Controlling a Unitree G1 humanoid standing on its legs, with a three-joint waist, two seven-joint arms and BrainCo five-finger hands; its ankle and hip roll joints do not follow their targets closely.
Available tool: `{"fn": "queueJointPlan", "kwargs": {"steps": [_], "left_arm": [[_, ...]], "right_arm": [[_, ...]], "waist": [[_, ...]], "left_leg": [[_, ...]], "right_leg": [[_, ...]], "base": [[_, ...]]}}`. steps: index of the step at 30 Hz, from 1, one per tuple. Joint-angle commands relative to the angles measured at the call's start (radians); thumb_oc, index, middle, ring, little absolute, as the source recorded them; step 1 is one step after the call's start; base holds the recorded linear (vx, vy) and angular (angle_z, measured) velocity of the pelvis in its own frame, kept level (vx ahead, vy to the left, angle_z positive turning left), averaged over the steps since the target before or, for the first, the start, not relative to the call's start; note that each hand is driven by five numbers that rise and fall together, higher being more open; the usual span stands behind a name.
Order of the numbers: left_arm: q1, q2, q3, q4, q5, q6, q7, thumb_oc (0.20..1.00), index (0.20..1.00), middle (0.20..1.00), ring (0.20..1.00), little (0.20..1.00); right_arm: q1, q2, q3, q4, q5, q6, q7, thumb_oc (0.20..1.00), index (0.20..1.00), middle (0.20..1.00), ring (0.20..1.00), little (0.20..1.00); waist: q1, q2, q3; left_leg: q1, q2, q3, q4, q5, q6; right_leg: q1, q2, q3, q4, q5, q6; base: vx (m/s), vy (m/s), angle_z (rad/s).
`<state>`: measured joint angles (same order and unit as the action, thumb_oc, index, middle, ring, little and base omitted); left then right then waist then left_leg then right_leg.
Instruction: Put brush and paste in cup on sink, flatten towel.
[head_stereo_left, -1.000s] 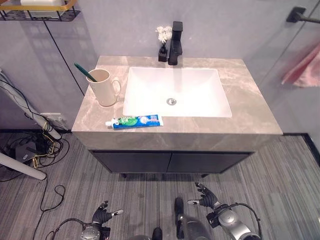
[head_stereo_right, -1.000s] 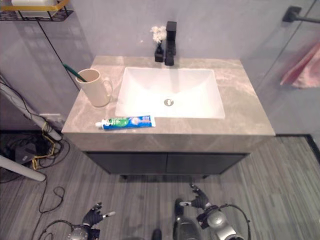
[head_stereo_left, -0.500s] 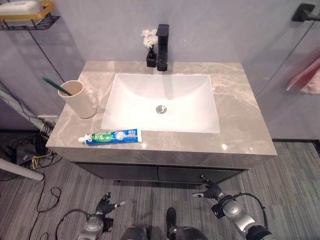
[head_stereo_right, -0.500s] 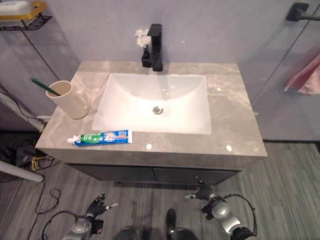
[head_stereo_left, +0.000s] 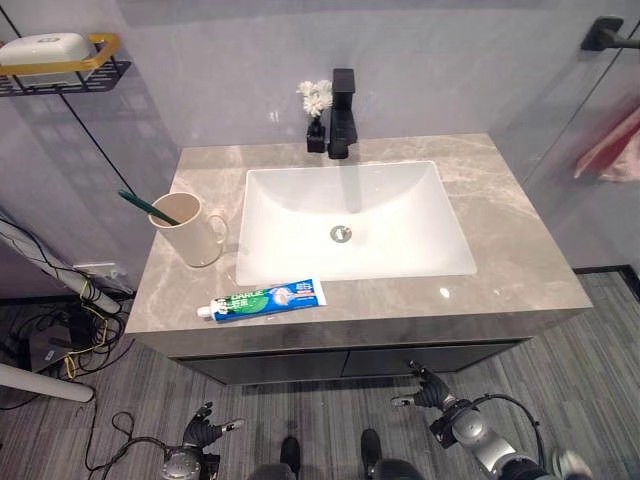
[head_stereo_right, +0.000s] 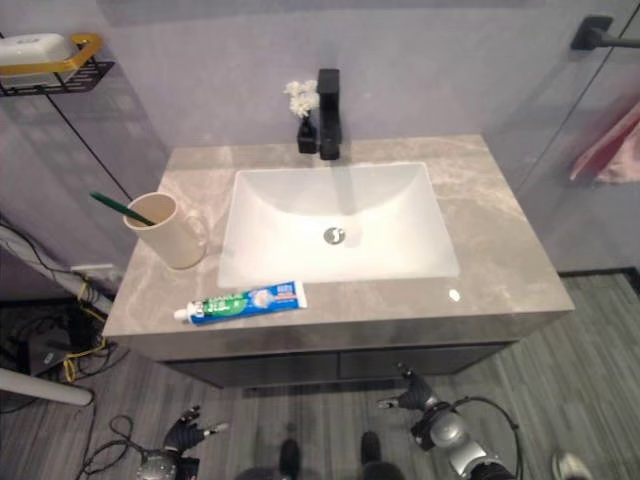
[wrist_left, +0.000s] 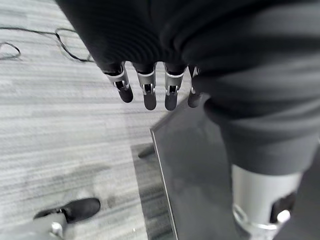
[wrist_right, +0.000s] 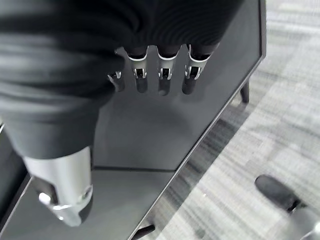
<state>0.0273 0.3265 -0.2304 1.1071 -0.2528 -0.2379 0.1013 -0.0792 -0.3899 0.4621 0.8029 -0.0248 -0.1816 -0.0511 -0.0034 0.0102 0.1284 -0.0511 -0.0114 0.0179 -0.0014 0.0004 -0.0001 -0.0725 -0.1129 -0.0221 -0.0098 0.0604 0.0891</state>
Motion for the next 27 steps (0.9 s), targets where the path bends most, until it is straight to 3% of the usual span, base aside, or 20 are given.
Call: {"fn": "queueJointPlan", "kwargs": {"steps": [1, 2, 5, 7, 8, 10, 14, 15, 16, 17, 21, 23, 27], "left_arm": [[-0.005, 0.047, 0.010, -0.032, 0.062, -0.036, 0.008, 1.000, 1.000, 1.000, 1.000, 1.000], [0.013, 0.056, 0.007, -0.051, 0.071, -0.038, 0.006, 1.000, 1.000, 1.000, 1.000, 1.000], [0.200, 0.182, -0.011, -0.380, 0.179, -0.074, -0.016, 1.000, 1.000, 1.000, 1.000, 1.000], [0.242, 0.217, -0.003, -0.455, 0.201, -0.080, -0.026, 1.000, 1.000, 1.000, 1.000, 1.000], [0.314, 0.292, 0.000, -0.598, 0.257, -0.104, -0.050, 1.000, 1.000, 1.000, 1.000, 1.000], [0.355, 0.335, 0.008, -0.680, 0.274, -0.109, -0.070, 1.000, 1.000, 1.000, 1.000, 1.000], [0.519, 0.665, 0.083, -1.105, 0.369, -0.218, -0.116, 1.000, 1.000, 1.000, 1.000, 1.000], [0.604, 0.764, 0.187, -1.244, 0.395, -0.241, -0.095, 1.000, 1.000, 1.000, 1.000, 1.000], [0.639, 0.790, 0.251, -1.297, 0.389, -0.252, -0.073, 1.000, 1.000, 1.000, 1.000, 1.000], [0.654, 0.806, 0.319, -1.343, 0.382, -0.261, -0.038, 1.000, 1.000, 1.000, 1.000, 1.000], [0.661, 0.793, 0.412, -1.383, 0.357, -0.257, 0.006, 1.000, 1.000, 1.000, 1.000, 1.000], [0.556, 0.720, 0.474, -1.398, 0.328, -0.249, 0.086, 1.000, 1.000, 1.000, 1.000, 1.000], [0.476, 0.697, 0.481, -1.388, 0.327, -0.240, 0.092, 1.000, 1.000, 1.000, 1.000, 1.000]], "right_arm": [[-0.020, -0.010, -0.019, -0.037, -0.017, -0.038, -0.003, 1.000, 1.000, 1.000, 1.000, 1.000], [-0.019, -0.011, -0.023, -0.031, -0.015, -0.038, -0.003, 1.000, 1.000, 1.000, 1.000, 1.000], [0.005, -0.027, -0.073, 0.000, 0.017, -0.050, -0.013, 1.000, 1.000, 1.000, 1.000, 1.000], [0.010, -0.028, -0.078, 0.004, 0.019, -0.055, -0.013, 1.000, 1.000, 1.000, 1.000, 1.000], [0.015, -0.039, -0.098, 0.013, 0.026, -0.065, -0.016, 1.000, 1.000, 1.000, 1.000, 1.000], [0.017, -0.041, -0.102, 0.018, 0.024, -0.067, -0.018, 1.000, 1.000, 1.000, 1.000, 1.000], [0.027, -0.085, -0.071, 0.043, -0.026, -0.092, -0.012, 1.000, 1.000, 1.000, 1.000, 1.000], [0.039, -0.087, -0.052, 0.046, -0.036, -0.095, -0.011, 1.000, 1.000, 1.000, 1.000, 1.000], [0.045, -0.082, -0.044, 0.049, -0.037, -0.094, -0.011, 1.000, 1.000, 1.000, 1.000, 1.000], [0.054, -0.078, -0.033, 0.046, -0.042, -0.094, -0.012, 1.000, 1.000, 1.000, 1.000, 1.000], [0.065, -0.076, -0.017, 0.017, -0.063, -0.087, -0.011, 1.000, 1.000, 1.000, 1.000, 1.000], [0.083, -0.053, -0.036, 0.002, -0.048, -0.070, -0.011, 1.000, 1.000, 1.000, 1.000, 1.000], [0.109, -0.055, -0.057, -0.026, -0.042, -0.058, -0.001, 1.000, 1.000, 1.000, 1.000, 1.000]], "waist": [[0.034, -0.024, -0.023], [0.038, -0.026, -0.023], [0.078, -0.031, -0.023], [0.082, -0.031, -0.023], [0.097, -0.030, -0.015], [0.100, -0.030, -0.015], [0.119, -0.018, 0.009], [0.119, -0.012, 0.004], [0.120, -0.008, 0.001], [0.123, -0.004, -0.005], [0.119, -0.007, -0.013], [0.104, -0.013, -0.020], [0.088, -0.018, -0.020]], "left_leg": [[-0.049, 0.053, -0.015, 0.113, -0.053, -0.037], [-0.047, 0.053, -0.017, 0.105, -0.050, -0.036], [-0.048, 0.058, -0.047, 0.048, -0.019, -0.043], [-0.050, 0.059, -0.056, 0.040, -0.013, -0.045], [-0.057, 0.063, -0.067, 0.036, -0.007, -0.050], [-0.063, 0.063, -0.072, 0.038, -0.006, -0.052], [-0.083, 0.060, -0.098, 0.038, 0.009, -0.058], [-0.080, 0.060, -0.102, 0.031, 0.003, -0.059], [-0.078, 0.059, -0.105, 0.029, 0.004, -0.060], [-0.077, 0.058, -0.105, 0.025, 0.006, -0.061], [-0.069, 0.057, -0.103, 0.018, 0.008, -0.062], [-0.057, 0.060, -0.092, 0.010, 0.005, -0.060], [-0.050, 0.064, -0.075, 0.011, -0.004, -0.060]], "right_leg": [[-0.030, -0.038, 0.009, 0.059, -0.002, 0.069], [-0.029, -0.041, 0.006, 0.051, 0.005, 0.071], [-0.013, -0.050, -0.036, 0.001, 0.020, 0.076], [-0.009, -0.050, -0.046, -0.007, 0.021, 0.076], [-0.006, -0.052, -0.061, -0.015, 0.022, 0.080], [-0.005, -0.053, -0.068, -0.016, 0.021, 0.081], [-0.018, -0.057, -0.092, 0.004, 0.019, 0.084], [-0.017, -0.061, -0.097, 0.010, 0.012, 0.089], [-0.014, -0.062, -0.100, 0.009, 0.011, 0.091], [-0.012, -0.065, -0.102, 0.005, 0.014, 0.092], [-0.009, -0.067, -0.100, 0.002, 0.015, 0.092], [-0.011, -0.068, -0.088, -0.005, 0.023, 0.092], [-0.017, -0.066, -0.073, -0.010, 0.027, 0.092]], "base": [[-0.02, 0.019, -0.10], [-0.05, -0.005, -0.12], [-0.05, -0.042, 0.11], [-0.03, -0.047, 0.31], [-0.03, -0.033, 0.18], [-0.03, -0.040, 0.23], [-0.04, -0.037, 0.29], [-0.01, -0.009, 0.14], [0.05, -0.001, 0.12], [0.03, -0.005, 0.11], [0.02, 0.001, -0.02], [0.04, 0.020, -0.02], [0.02, 0.008, -0.05]]}}
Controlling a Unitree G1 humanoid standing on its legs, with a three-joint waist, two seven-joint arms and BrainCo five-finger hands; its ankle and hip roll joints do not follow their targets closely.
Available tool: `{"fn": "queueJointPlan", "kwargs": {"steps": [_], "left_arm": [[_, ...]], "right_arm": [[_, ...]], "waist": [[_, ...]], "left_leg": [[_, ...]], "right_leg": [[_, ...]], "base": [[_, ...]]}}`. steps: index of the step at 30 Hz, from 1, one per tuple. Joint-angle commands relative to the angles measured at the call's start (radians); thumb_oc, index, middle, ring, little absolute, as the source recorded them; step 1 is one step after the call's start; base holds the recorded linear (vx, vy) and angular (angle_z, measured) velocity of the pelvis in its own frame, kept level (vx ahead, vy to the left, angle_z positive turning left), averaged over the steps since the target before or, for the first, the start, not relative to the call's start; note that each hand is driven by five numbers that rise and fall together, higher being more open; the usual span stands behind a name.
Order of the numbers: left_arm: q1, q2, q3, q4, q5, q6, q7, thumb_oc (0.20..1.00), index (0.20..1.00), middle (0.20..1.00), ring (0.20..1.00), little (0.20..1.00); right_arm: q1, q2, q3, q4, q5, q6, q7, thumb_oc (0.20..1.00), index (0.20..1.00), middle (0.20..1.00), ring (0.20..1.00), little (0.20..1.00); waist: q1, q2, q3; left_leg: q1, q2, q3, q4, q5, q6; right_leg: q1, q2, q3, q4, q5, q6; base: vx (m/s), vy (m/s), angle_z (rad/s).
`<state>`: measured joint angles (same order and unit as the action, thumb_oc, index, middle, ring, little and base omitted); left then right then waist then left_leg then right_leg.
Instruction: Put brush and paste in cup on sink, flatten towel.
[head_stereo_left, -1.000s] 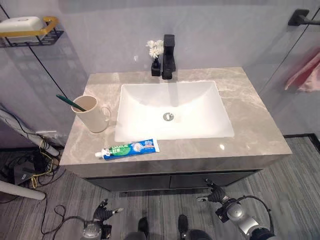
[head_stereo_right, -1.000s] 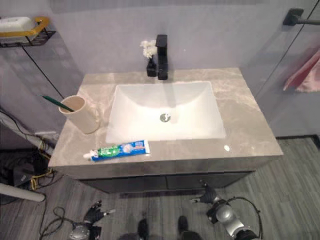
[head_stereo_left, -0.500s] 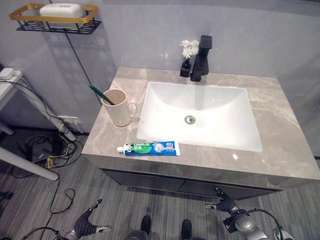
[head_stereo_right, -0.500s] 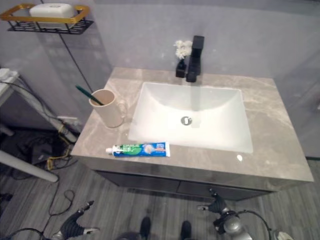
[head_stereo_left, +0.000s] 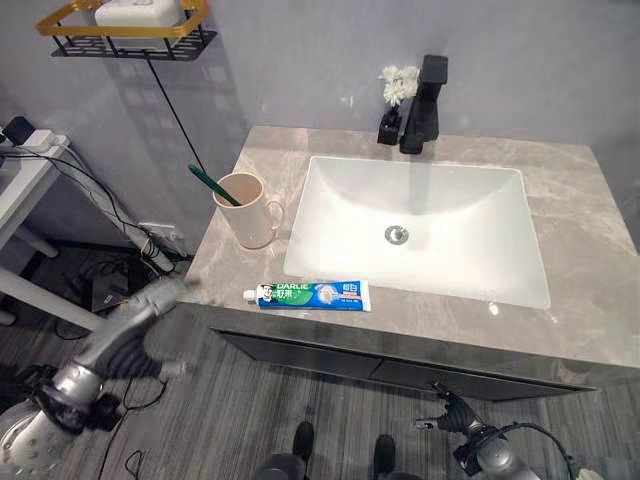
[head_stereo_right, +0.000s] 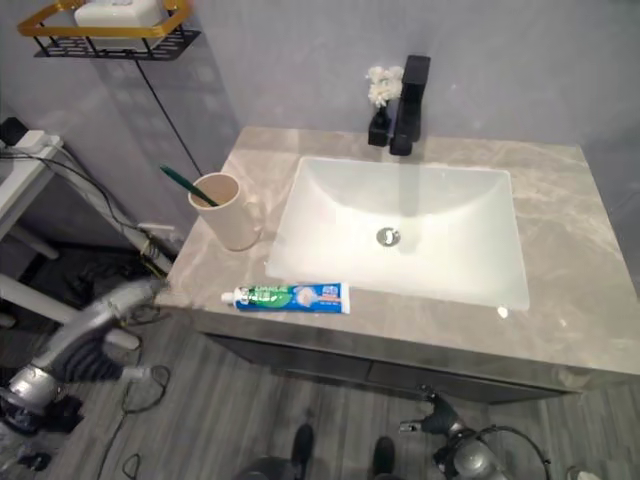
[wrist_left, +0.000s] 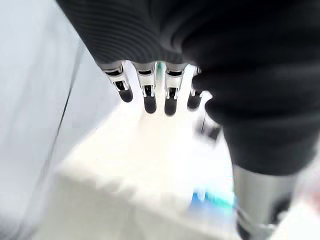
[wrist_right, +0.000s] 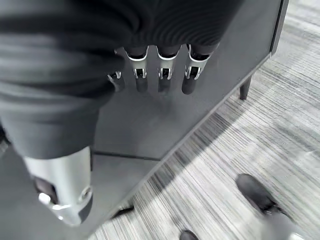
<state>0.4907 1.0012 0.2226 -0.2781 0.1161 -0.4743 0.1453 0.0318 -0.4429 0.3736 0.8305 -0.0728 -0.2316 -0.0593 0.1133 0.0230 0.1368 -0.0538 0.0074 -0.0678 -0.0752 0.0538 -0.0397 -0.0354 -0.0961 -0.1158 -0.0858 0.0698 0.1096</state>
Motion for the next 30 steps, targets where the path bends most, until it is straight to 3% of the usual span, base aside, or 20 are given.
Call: {"fn": "queueJointPlan", "kwargs": {"steps": [1, 11, 30], "left_arm": [[0.009, 0.022, 0.025, -0.002, -0.041, -0.003, 0.049, 1.000, 1.000, 1.000, 1.000, 1.000], [-0.166, -0.035, -0.082, 0.066, -0.058, 0.020, 0.017, 1.000, 1.000, 1.000, 1.000, 1.000], [-0.209, -0.077, -0.180, 0.110, -0.059, 0.040, -0.029, 1.000, 1.000, 1.000, 1.000, 1.000]], "right_arm": [[-0.002, -0.002, 0.030, -0.053, 0.006, -0.008, 0.007, 1.000, 1.000, 1.000, 1.000, 1.000], [0.029, -0.012, -0.010, -0.087, 0.007, 0.001, 0.017, 1.000, 1.000, 1.000, 1.000, 1.000], [0.046, -0.023, -0.023, -0.132, 0.000, 0.005, 0.012, 1.000, 1.000, 1.000, 1.000, 1.000]], "waist": [[-0.027, -0.031, -0.028], [-0.066, -0.042, -0.012], [-0.089, -0.043, -0.016]], "left_leg": [[-0.047, 0.045, 0.011, 0.085, -0.058, -0.021], [-0.061, 0.046, 0.063, 0.084, -0.071, -0.013], [-0.075, 0.051, 0.099, 0.069, -0.064, -0.015]], "right_leg": [[-0.054, -0.083, 0.021, 0.067, 0.017, 0.071], [-0.095, -0.079, 0.081, 0.024, 0.062, 0.079], [-0.134, -0.073, 0.121, -0.001, 0.083, 0.086]], "base": [[0.03, 0.012, -0.09], [0.00, 0.028, -0.22], [0.00, 0.007, -0.09]]}}
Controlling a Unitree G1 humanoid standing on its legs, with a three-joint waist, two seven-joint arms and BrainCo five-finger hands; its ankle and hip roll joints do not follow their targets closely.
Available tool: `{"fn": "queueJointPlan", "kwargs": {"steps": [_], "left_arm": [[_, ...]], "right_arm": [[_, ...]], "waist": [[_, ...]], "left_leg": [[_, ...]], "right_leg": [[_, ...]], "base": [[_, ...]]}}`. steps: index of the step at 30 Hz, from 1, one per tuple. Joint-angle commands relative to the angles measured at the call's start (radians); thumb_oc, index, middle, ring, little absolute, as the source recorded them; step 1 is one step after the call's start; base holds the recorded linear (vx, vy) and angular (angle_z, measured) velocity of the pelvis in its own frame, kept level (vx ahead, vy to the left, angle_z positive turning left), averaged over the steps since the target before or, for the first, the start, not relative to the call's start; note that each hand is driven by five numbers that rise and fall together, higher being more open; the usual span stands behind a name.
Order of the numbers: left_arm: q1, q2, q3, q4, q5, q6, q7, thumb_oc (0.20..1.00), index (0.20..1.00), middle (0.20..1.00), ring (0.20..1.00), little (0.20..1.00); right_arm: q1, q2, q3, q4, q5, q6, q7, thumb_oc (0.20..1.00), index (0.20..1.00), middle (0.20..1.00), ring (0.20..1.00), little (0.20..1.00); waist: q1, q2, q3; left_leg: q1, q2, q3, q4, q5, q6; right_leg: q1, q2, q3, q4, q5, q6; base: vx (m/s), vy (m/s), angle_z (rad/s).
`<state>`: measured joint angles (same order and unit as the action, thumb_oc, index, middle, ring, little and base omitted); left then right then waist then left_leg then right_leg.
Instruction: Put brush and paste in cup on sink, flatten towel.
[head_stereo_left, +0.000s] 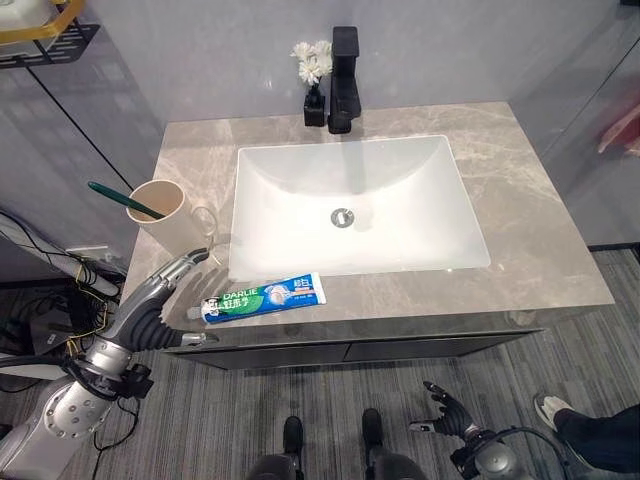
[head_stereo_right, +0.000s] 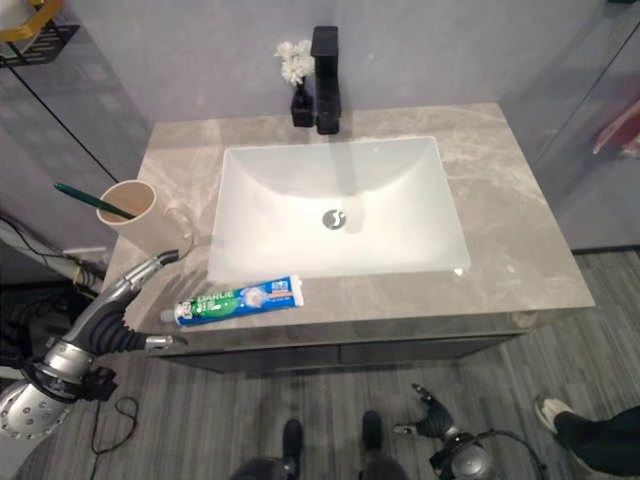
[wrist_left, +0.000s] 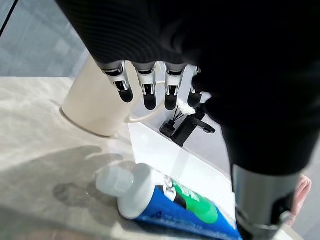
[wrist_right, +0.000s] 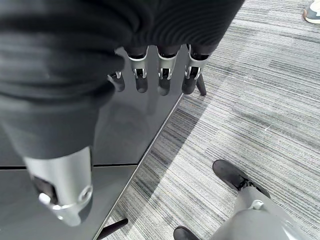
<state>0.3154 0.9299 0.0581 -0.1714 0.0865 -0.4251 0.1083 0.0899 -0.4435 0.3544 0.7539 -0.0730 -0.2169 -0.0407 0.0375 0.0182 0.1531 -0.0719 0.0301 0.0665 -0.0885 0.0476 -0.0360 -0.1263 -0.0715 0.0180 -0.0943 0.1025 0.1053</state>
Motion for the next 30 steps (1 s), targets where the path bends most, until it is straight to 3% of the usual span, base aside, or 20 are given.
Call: {"fn": "queueJointPlan", "kwargs": {"steps": [1, 12, 30], "left_arm": [[-0.041, -0.004, -0.027, 0.005, -0.028, -0.007, 0.004, 1.000, 1.000, 1.000, 1.000, 1.000], [-0.070, -0.012, -0.092, 0.008, -0.007, 0.000, -0.012, 1.000, 1.000, 1.000, 1.000, 1.000], [-0.078, -0.039, -0.116, 0.025, 0.017, 0.020, -0.009, 1.000, 1.000, 1.000, 1.000, 1.000]], "right_arm": [[-0.011, -0.024, -0.005, -0.060, -0.001, -0.011, -0.009, 1.000, 1.000, 1.000, 1.000, 1.000], [0.007, -0.042, -0.021, -0.067, 0.004, -0.013, -0.017, 1.000, 1.000, 1.000, 1.000, 1.000], [0.024, -0.049, -0.027, -0.068, 0.005, -0.015, -0.023, 1.000, 1.000, 1.000, 1.000, 1.000]], "waist": [[-0.016, -0.038, -0.032], [-0.021, -0.033, -0.033], [-0.026, -0.037, -0.033]], "left_leg": [[-0.058, 0.028, -0.036, 0.080, -0.055, -0.020], [-0.070, 0.030, -0.038, 0.071, -0.050, -0.021], [-0.079, 0.038, -0.041, 0.069, -0.047, -0.023]], "right_leg": [[-0.045, -0.098, -0.014, 0.007, 0.051, 0.089], [-0.060, -0.095, -0.018, 0.007, 0.052, 0.090], [-0.070, -0.090, -0.017, 0.007, 0.048, 0.087]], "base": [[0.00, 0.000, 0.00], [0.00, 0.000, 0.00], [0.00, 0.000, 0.00]]}}
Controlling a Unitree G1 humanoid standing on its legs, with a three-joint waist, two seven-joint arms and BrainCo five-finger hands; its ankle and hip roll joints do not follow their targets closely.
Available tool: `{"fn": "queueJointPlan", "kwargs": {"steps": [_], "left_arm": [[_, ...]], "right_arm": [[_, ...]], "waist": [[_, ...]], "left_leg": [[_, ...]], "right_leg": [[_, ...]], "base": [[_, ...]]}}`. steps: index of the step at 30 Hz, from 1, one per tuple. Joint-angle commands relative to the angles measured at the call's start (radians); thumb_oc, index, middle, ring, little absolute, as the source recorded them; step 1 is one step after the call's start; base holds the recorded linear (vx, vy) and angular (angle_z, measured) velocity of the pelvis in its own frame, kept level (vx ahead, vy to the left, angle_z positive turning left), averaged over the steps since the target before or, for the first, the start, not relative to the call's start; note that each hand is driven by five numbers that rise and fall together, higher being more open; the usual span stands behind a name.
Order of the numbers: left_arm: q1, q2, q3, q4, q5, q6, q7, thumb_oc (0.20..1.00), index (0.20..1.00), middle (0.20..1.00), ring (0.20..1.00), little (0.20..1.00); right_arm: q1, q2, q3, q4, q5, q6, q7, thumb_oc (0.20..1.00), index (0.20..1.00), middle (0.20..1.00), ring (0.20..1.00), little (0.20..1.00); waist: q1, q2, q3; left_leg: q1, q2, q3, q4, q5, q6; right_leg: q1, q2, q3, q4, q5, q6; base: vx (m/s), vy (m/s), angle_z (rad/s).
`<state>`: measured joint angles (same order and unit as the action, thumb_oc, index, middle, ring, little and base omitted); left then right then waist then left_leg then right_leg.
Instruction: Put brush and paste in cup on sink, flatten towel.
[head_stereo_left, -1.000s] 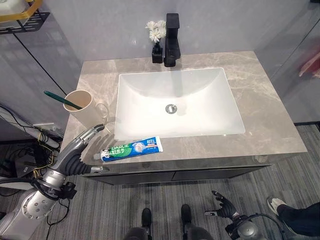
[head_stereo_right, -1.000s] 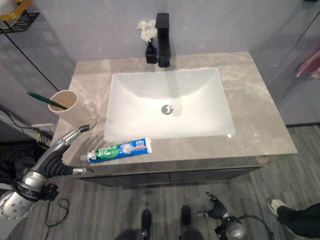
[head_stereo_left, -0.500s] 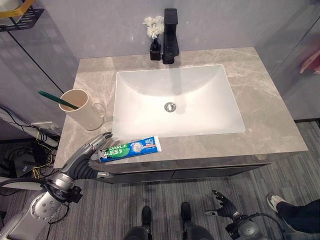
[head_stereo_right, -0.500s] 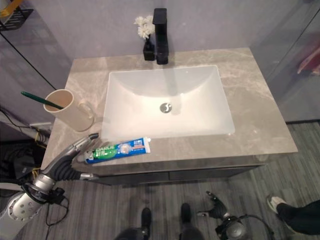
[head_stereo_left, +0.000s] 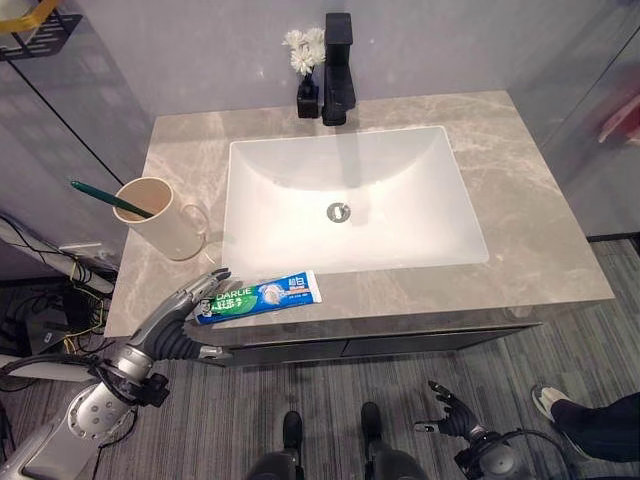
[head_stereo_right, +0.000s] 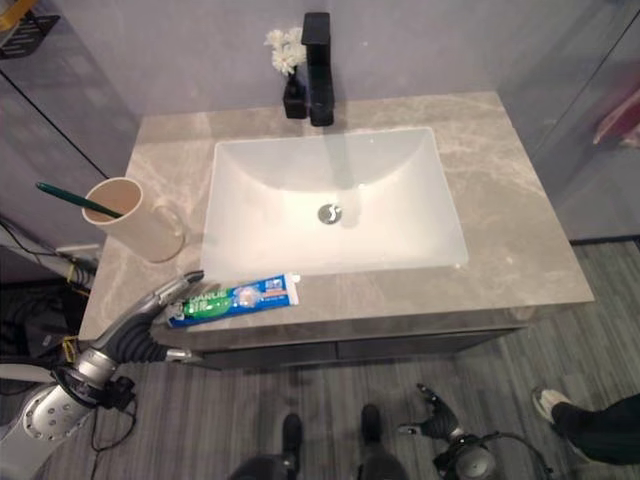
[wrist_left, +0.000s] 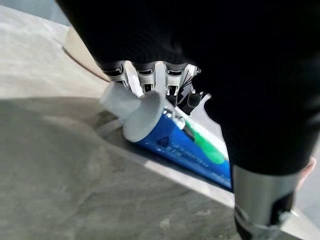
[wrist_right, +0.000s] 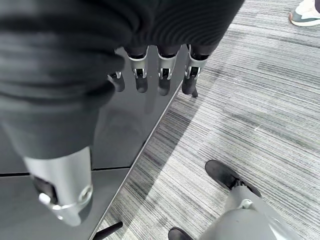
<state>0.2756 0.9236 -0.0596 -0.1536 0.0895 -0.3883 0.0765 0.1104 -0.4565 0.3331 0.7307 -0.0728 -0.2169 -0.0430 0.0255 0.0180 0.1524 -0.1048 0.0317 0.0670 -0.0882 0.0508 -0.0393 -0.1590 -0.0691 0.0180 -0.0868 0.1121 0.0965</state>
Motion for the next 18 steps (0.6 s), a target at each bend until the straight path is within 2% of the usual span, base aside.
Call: {"fn": "queueJointPlan", "kwargs": {"steps": [1, 11, 12, 18], "left_arm": [[-0.039, -0.034, 0.000, 0.010, 0.015, -0.017, 0.023, 1.000, 1.000, 1.000, 1.000, 1.000], [-0.056, -0.048, -0.018, 0.029, 0.022, -0.011, 0.033, 1.000, 1.000, 1.000, 1.000, 1.000], [-0.056, -0.048, -0.019, 0.030, 0.022, -0.011, 0.033, 0.956, 0.956, 0.956, 0.956, 0.956], [-0.056, -0.056, -0.023, 0.038, 0.032, -0.006, 0.038, 0.909, 0.909, 0.909, 0.909, 0.909]], "right_arm": [[0.003, -0.036, -0.007, -0.041, 0.006, -0.015, -0.022, 1.000, 1.000, 1.000, 1.000, 1.000], [-0.006, -0.044, -0.004, -0.051, 0.009, -0.015, -0.028, 1.000, 1.000, 1.000, 1.000, 1.000], [-0.005, -0.044, -0.004, -0.051, 0.009, -0.015, -0.028, 1.000, 1.000, 1.000, 1.000, 1.000], [-0.004, -0.047, -0.005, -0.057, 0.007, -0.015, -0.031, 1.000, 1.000, 1.000, 1.000, 1.000]], "waist": [[-0.014, -0.037, -0.032], [-0.016, -0.038, -0.022], [-0.016, -0.038, -0.023], [-0.018, -0.041, -0.022]], "left_leg": [[-0.049, 0.037, -0.042, 0.070, -0.050, -0.020], [-0.079, 0.041, -0.042, 0.080, -0.046, -0.023], [-0.079, 0.041, -0.042, 0.080, -0.046, -0.023], [-0.092, 0.044, -0.043, 0.084, -0.044, -0.024]], "right_leg": [[-0.039, -0.092, -0.017, -0.001, 0.038, 0.096], [-0.065, -0.091, -0.019, -0.001, 0.045, 0.092], [-0.065, -0.091, -0.019, -0.001, 0.045, 0.091], [-0.073, -0.090, -0.020, -0.001, 0.045, 0.090]], "base": [[0.00, 0.000, 0.00], [-0.01, -0.003, 0.00], [0.00, 0.000, 0.00], [0.00, 0.000, 0.00]]}}
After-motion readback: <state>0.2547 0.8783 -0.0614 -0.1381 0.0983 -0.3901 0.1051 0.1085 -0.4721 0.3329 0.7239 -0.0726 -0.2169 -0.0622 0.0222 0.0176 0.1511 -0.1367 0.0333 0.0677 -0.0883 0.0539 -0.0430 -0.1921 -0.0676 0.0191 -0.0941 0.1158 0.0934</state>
